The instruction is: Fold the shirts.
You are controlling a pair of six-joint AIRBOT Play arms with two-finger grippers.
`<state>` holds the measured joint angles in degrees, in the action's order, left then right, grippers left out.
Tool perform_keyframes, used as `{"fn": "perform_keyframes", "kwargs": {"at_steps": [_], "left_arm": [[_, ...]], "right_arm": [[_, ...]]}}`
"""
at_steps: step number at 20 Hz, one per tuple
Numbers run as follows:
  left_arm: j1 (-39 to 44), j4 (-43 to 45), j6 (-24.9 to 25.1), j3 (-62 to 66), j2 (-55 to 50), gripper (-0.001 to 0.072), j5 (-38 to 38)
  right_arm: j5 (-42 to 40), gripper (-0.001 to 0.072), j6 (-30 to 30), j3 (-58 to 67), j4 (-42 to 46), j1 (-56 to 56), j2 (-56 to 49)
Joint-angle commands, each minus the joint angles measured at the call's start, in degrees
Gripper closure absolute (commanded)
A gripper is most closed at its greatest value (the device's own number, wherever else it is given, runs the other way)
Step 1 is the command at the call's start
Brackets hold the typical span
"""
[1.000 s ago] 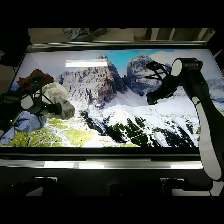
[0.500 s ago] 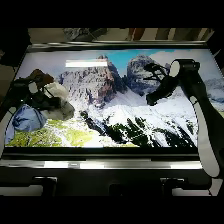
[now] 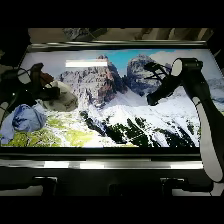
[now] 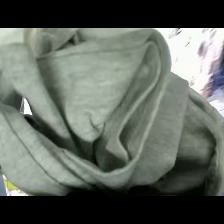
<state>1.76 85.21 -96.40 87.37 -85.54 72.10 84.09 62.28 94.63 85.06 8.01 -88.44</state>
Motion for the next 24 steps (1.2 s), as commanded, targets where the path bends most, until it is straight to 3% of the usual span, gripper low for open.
{"fn": "perform_keyframes", "kwargs": {"at_steps": [1,4,7,10,14,16,18,19,20,21,22,24], "left_arm": [[4.6,-5.2,2.6,4.5,13.0,0.0670,-6.1],[13.6,-9.2,1.5,4.4,23.7,0.0670,-9.1],[25.3,-9.2,-0.3,1.7,28.0,0.0670,-8.9],[37.2,-9.2,-1.8,-7.3,26.9,0.0670,-10.6],[48.0,-9.9,-1.8,-26.9,22.0,0.0669,-20.5],[50.5,-12.4,-1.7,-33.1,17.7,0.0670,-24.2],[50.4,-12.4,-1.5,-33.7,13.6,0.0668,-23.2],[49.4,-12.4,-1.2,-32.5,12.4,0.0608,-21.7],[47.8,-12.4,-0.9,-30.9,12.0,0.0416,-19.7],[45.6,-12.3,-0.9,-28.7,12.3,0.0179,-17.4],[42.9,-12.1,-0.8,-26.1,12.8,0.0104,-14.7],[37.7,-12.2,2.0,-21.3,14.3,0.0099,-8.9]], "right_arm": [[-1.7,0.0040,-0.5,0.1,2.2,0.0,5.2],[-1.8,0.0039,-0.5,0.1,4.1,0.0,13.0],[0.5,0.0036,-0.5,0.1,5.3,0.0,21.5],[6.0,0.0036,-0.3,0.0,8.8,0.0,28.2],[16.2,0.0037,0.3,0.0,13.6,0.0,31.5],[16.2,0.0037,1.5,-0.5,13.4,0.0,31.4],[13.9,0.0038,3.3,-1.5,13.1,0.0,30.7],[12.7,0.0037,3.5,-2.1,12.6,0.0,29.9],[11.4,0.0026,3.5,-2.6,11.4,0.0,29.0],[9.9,0.0020,3.3,-3.5,9.4,0.0,28.0],[8.1,0.0019,2.9,-4.8,6.6,0.0,27.0],[6.2,0.0020,1.1,-7.8,-0.5,0.0,24.7]]}}
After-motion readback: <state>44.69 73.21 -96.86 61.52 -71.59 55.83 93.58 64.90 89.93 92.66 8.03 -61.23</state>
